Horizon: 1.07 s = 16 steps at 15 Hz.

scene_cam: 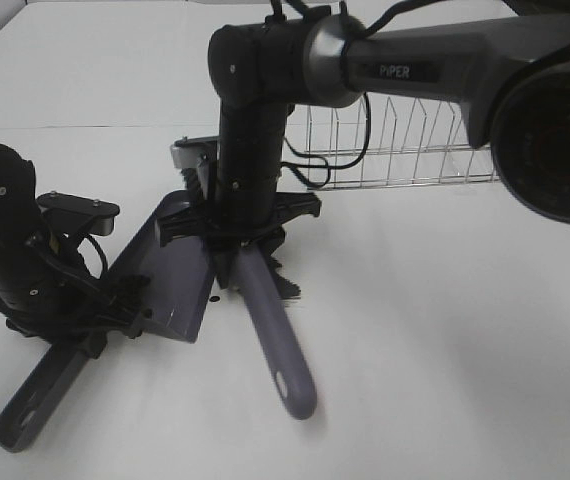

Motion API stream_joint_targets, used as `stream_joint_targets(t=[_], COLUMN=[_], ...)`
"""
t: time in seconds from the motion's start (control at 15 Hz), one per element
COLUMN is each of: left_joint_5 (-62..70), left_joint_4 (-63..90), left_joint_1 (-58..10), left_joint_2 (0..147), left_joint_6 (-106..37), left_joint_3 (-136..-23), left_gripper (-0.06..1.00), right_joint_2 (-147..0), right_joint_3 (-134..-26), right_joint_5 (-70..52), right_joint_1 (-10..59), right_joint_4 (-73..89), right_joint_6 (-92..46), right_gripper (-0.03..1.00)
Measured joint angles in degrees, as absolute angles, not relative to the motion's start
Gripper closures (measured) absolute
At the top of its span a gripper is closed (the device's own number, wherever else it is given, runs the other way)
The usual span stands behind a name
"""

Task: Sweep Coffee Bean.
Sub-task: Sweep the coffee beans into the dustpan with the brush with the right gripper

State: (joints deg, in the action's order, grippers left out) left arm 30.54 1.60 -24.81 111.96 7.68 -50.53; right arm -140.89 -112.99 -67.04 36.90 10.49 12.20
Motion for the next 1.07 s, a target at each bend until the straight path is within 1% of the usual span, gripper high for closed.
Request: stream_joint_targets(t=[0.2, 0.4, 0.53, 0.67, 0.87, 1.07], left_joint_5=[30.54, 30.54, 30.54, 30.54, 30.54, 30.54], left_joint_4=[1.49, 1.43, 1.43, 1.43, 1.38, 1.38], left_joint_1=[-24.81, -24.81, -24.81, -24.81, -24.81, -24.81], left_joint_2=[111.96, 111.96, 111.96, 111.96, 111.96, 111.96], left_joint_6=[7.68, 7.68, 7.68, 7.68, 7.68, 7.62], left_joint_3=[-50.53, -50.53, -50.53, -50.53, -50.53, -50.53], left_gripper=[0.63, 0.63, 0.63, 0.63, 0.63, 0.63], right_joint_2=[-142.15, -142.09, -140.95, -138.48, -136.31, -133.04], right_joint_3=[-112.99, -115.34, -116.43, -116.71, -117.00, -117.06], right_joint_5=[-64.11, -64.00, -63.48, -63.43, -63.54, -66.23], right_joint_1=[39.08, 39.36, 39.36, 39.36, 39.36, 39.36], right_joint_4=[21.03, 24.98, 23.78, 17.76, 13.69, 8.25], right_joint_6=[6.19, 3.15, 2.35, 2.35, 2.64, 2.81], right_gripper=[0.68, 0.68, 0.68, 0.68, 0.68, 0.68])
